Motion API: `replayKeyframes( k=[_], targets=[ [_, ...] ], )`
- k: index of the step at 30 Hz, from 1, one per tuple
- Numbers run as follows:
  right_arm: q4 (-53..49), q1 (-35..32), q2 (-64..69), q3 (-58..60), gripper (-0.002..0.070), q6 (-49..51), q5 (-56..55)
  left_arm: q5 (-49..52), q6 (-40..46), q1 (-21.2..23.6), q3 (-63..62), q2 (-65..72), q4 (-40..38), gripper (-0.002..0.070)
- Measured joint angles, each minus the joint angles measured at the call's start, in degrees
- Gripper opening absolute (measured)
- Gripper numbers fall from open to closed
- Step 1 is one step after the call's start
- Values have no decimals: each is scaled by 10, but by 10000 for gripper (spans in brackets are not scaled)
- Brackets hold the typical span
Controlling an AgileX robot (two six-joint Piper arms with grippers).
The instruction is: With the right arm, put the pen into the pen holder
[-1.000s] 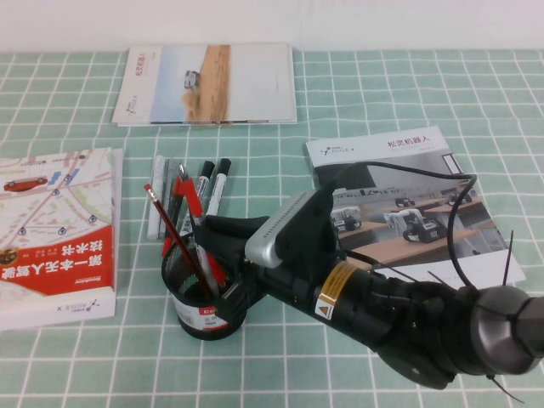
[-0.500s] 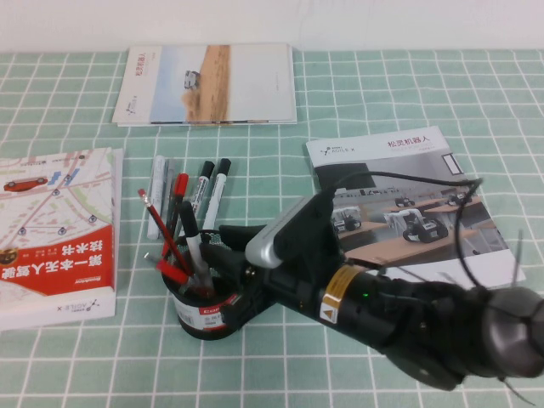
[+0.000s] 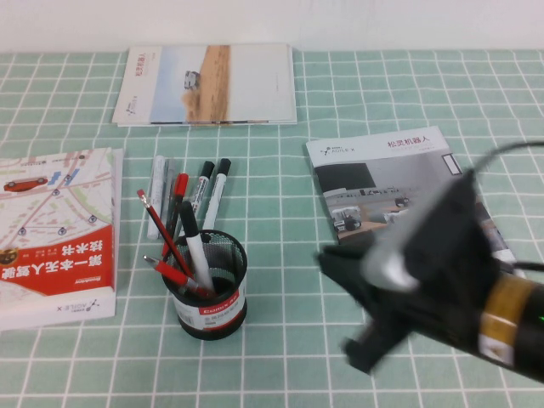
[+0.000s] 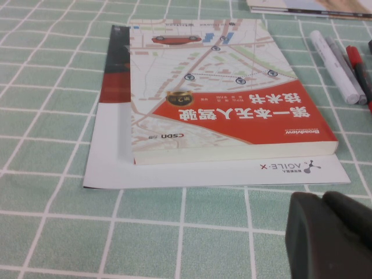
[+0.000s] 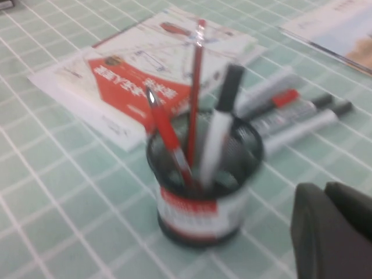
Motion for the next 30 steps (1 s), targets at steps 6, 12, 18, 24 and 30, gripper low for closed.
replayKeyframes(
  k=[6,12,18,24,30],
  targets=[
    [9,0,-115,69,-17,0,97,0,0,0,0,0,0,-4],
    [12,0,-162,117,-18,1,128,0,0,0,0,0,0,-4],
    [50,-25,-177,157,-18,1,128,0,0,0,0,0,0,-4],
    [60,-174,-270,235,-19,1,101,0,0,0,0,0,0,-4],
    [61,-314,-425,345,-19,1,84,0,0,0,0,0,0,-4]
  ],
)
